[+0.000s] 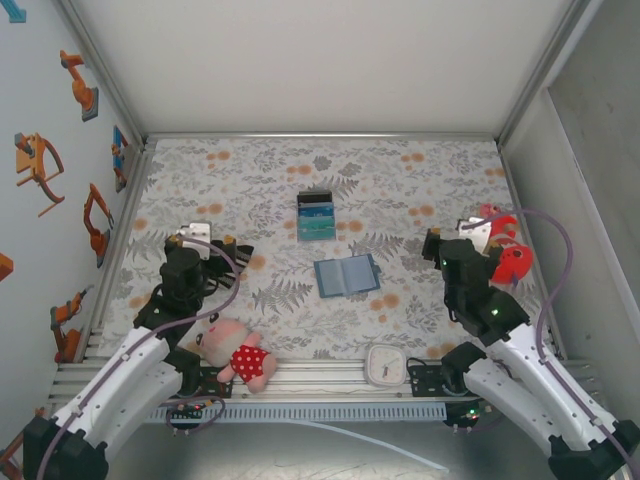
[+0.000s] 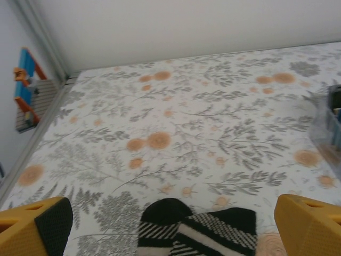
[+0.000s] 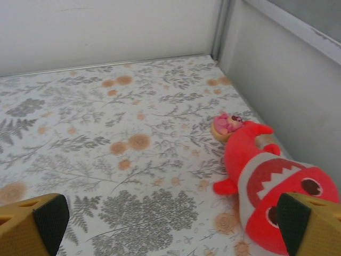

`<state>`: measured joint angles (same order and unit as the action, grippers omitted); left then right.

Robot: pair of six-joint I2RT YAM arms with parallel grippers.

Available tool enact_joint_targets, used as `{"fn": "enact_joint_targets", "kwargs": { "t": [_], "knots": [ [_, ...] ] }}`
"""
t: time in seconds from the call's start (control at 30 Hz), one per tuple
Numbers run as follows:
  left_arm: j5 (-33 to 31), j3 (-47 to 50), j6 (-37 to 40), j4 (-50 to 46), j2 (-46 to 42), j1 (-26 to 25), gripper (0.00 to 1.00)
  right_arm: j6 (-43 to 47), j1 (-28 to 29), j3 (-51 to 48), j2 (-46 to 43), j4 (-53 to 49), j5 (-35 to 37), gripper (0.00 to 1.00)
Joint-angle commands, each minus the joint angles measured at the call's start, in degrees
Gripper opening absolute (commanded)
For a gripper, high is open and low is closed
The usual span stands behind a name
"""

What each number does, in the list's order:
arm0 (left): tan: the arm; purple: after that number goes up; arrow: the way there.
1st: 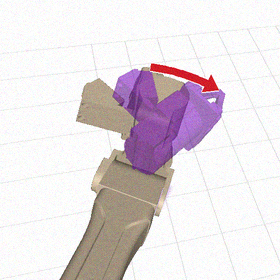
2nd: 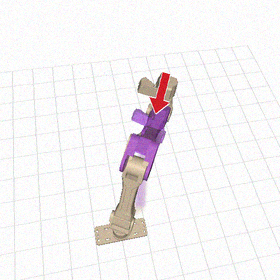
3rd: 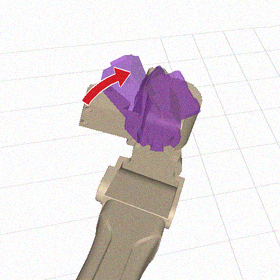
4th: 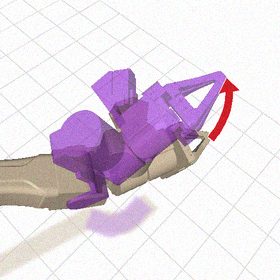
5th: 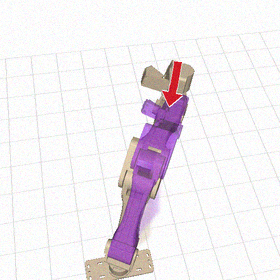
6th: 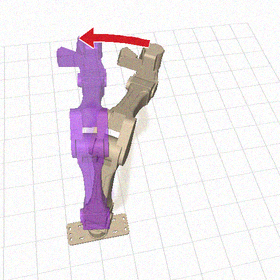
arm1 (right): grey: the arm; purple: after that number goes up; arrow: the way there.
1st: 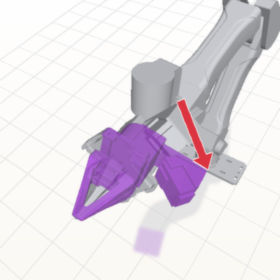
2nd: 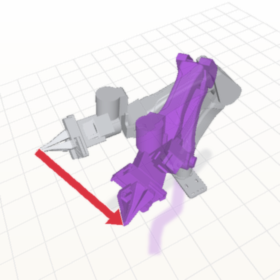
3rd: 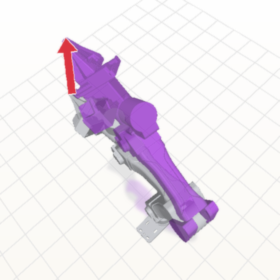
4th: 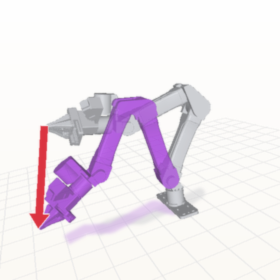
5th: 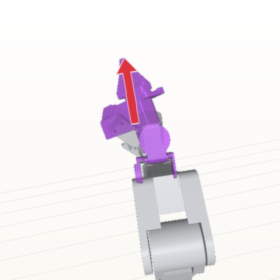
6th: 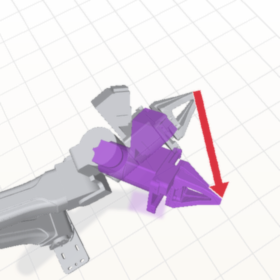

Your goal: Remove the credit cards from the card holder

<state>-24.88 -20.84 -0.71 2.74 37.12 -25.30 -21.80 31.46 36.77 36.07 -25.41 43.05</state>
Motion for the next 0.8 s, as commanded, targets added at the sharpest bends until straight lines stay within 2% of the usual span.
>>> {"fn": "enact_joint_targets", "kwargs": {
  "t": [0.0,0.37,0.77],
  "knots": [
    [-3.01,1.13,-0.57,1.29,-0.46,2.16,0.97,1.78,-1.67,-2.24,-0.39,3.55,3.80,0.99],
    [4.89,3.79,-1.38,9.96,5.58,11.90,0.97,5.91,-7.15,-5.15,0.90,8.53,2.33,0.99],
    [9.11,4.13,-1.63,15.54,12.01,16.04,0.97,5.89,-13.10,-7.07,4.13,11.94,-1.31,0.99]
  ]
}}
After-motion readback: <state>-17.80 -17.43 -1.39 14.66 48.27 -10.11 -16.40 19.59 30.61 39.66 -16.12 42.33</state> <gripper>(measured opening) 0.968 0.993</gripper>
